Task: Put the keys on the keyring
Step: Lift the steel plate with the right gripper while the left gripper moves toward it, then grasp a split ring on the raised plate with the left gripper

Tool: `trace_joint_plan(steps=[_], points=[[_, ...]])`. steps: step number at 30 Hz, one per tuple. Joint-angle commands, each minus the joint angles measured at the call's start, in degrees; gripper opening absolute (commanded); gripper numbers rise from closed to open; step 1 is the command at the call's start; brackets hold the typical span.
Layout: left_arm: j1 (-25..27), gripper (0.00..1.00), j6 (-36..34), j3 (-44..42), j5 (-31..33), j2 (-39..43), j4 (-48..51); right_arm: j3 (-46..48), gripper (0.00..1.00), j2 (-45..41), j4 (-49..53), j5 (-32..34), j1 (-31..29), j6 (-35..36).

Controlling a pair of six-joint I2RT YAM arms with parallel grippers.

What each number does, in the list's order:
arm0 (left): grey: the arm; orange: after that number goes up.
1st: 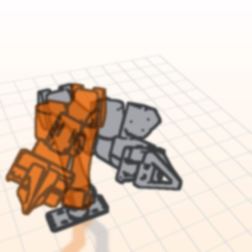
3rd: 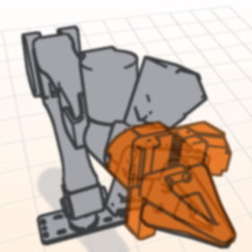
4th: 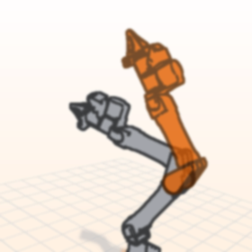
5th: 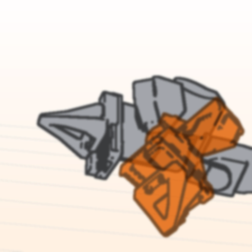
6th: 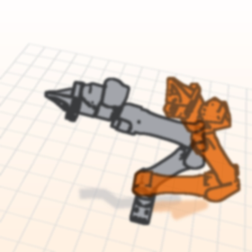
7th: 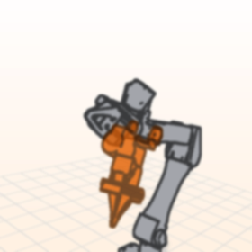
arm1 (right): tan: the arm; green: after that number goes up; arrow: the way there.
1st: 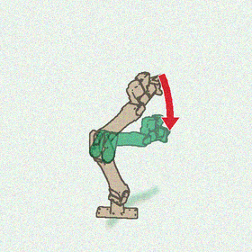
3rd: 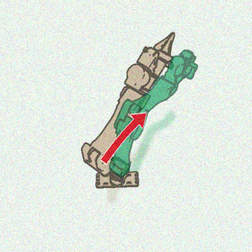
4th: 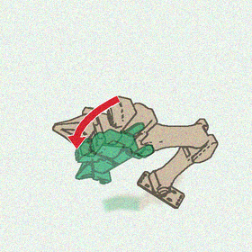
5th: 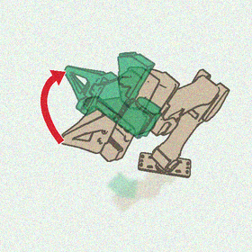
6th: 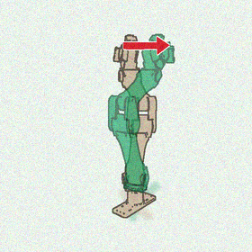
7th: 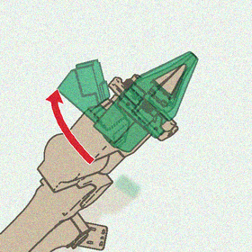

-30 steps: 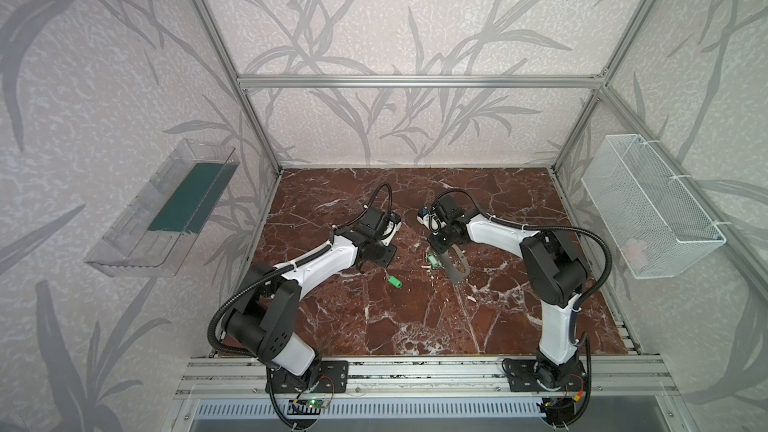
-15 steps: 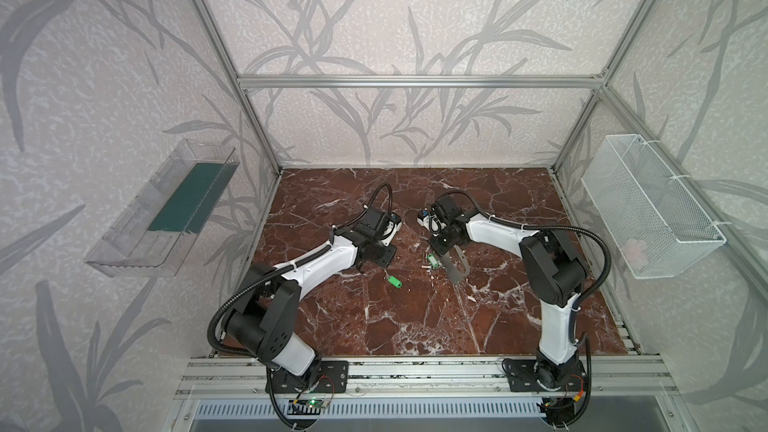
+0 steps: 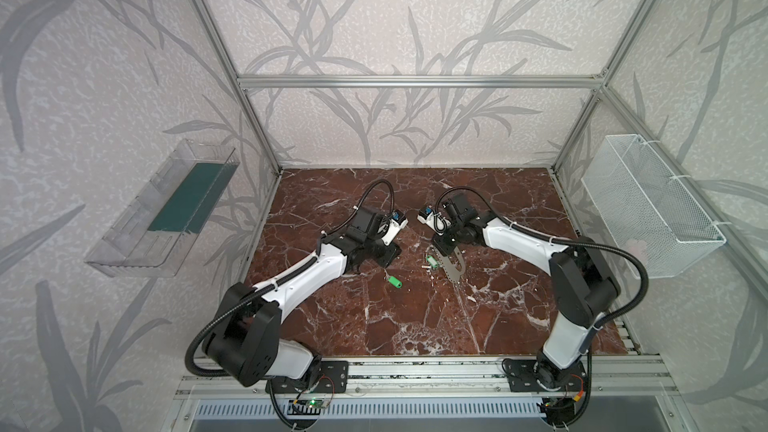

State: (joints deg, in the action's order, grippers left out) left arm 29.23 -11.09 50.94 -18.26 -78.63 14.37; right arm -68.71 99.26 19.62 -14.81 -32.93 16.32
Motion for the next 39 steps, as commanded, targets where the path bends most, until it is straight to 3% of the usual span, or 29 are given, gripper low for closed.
trace_joint_plan(steps=[1, 9, 21, 24, 39], points=[[0.0, 0.43, -5.5, -3.6, -6.1, 5.3, -10.0, 4.3, 0.0, -7.3, -5.9, -6.6, 0.3, 3.1], [2.1, 0.42, -15.2, -4.0, -10.6, 12.6, -13.3, 18.8, 0.0, -23.7, -23.8, -16.7, 0.7, 3.5], [9.5, 0.41, -25.9, 3.0, -7.8, 12.4, -7.9, 22.0, 0.0, -33.7, -25.4, -23.1, 0.7, 8.4], [10.6, 0.36, -27.9, 4.3, -7.4, 11.9, -6.6, 23.1, 0.0, -35.9, -25.8, -24.5, 0.7, 10.9], [13.2, 0.29, -30.9, 8.2, -8.9, 10.0, -3.2, 24.8, 0.0, -39.8, -26.1, -27.5, 0.7, 13.8]])
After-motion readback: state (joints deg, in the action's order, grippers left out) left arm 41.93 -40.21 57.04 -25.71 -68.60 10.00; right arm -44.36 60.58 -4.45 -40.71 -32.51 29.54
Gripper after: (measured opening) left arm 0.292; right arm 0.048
